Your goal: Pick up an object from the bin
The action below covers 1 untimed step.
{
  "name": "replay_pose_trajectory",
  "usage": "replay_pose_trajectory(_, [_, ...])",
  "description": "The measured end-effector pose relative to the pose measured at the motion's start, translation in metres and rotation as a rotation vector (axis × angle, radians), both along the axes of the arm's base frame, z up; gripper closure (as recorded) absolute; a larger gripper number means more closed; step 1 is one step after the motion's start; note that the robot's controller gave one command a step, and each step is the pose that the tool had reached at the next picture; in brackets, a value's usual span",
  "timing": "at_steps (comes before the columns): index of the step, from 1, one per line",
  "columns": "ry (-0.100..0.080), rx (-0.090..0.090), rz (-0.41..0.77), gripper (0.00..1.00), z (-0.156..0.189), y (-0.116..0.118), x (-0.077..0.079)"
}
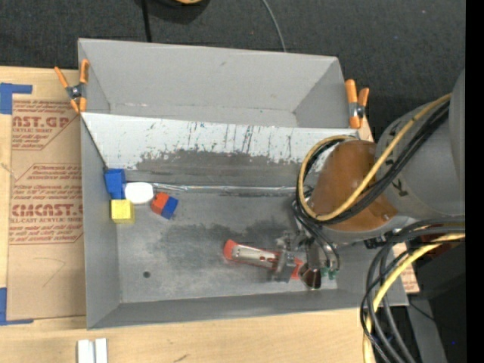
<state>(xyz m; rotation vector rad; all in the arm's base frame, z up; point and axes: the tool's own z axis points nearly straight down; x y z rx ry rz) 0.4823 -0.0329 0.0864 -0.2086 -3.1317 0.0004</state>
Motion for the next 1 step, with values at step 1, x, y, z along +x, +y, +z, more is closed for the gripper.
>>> replay_pose_trajectory(1, [-0.004,0.000,0.000,1.00,0.0149,0.0001,0.0011])
